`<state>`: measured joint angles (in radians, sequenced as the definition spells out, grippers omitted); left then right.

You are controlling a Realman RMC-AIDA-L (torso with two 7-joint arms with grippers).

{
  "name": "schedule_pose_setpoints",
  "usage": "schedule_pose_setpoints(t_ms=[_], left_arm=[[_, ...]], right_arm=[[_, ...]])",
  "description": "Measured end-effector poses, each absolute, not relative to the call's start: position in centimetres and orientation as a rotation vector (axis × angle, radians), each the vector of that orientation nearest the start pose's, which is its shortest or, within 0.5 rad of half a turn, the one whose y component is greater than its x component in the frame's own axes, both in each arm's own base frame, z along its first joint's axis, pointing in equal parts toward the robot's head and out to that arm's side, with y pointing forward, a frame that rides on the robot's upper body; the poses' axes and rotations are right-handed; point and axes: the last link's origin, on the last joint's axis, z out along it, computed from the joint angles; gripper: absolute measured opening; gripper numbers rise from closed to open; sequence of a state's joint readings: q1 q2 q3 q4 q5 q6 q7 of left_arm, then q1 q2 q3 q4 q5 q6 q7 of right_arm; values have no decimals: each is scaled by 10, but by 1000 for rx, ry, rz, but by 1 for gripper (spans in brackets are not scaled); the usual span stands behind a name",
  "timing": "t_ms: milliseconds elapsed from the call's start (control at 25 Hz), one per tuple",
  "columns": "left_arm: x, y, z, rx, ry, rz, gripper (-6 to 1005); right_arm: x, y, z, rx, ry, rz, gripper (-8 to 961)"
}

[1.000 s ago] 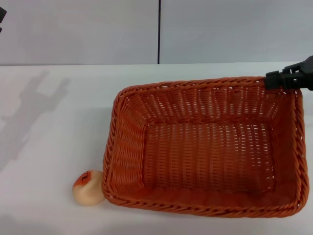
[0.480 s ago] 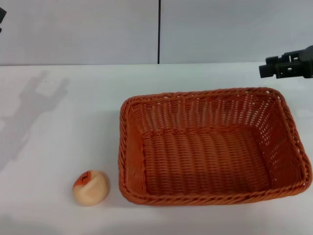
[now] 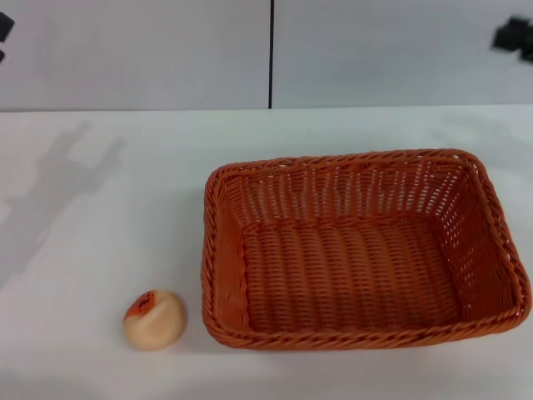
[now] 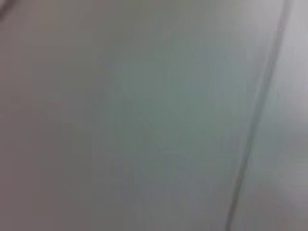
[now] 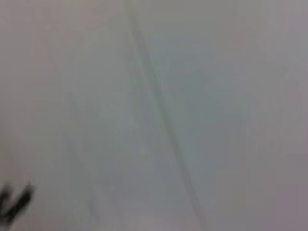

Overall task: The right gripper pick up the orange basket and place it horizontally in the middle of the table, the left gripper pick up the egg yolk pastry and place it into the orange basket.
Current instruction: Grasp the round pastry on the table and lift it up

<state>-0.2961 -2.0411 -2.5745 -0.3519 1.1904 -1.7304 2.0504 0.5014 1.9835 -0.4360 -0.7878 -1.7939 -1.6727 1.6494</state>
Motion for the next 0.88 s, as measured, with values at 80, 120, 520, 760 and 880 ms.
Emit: schedule_pose_setpoints(t_ms=[80, 120, 520, 760, 880], left_arm=[[-312, 274, 78, -1834, -548, -1408, 797], [-311, 271, 82, -1875, -520, -1399, 797], [-313, 253, 83, -2392, -457, -1166, 797], [-325, 243, 68, -2556, -554, -1014, 796], [-331, 236, 62, -2602, -599, -959, 796]], right_arm=[[272, 340, 118, -2285, 735, 1104, 523], [281, 332, 119, -2222, 731, 1158, 523], [334, 274, 125, -1710, 695, 1416, 523], [350, 259, 130, -1529, 695, 1437, 524], [356, 255, 132, -1469, 710, 1444, 524]])
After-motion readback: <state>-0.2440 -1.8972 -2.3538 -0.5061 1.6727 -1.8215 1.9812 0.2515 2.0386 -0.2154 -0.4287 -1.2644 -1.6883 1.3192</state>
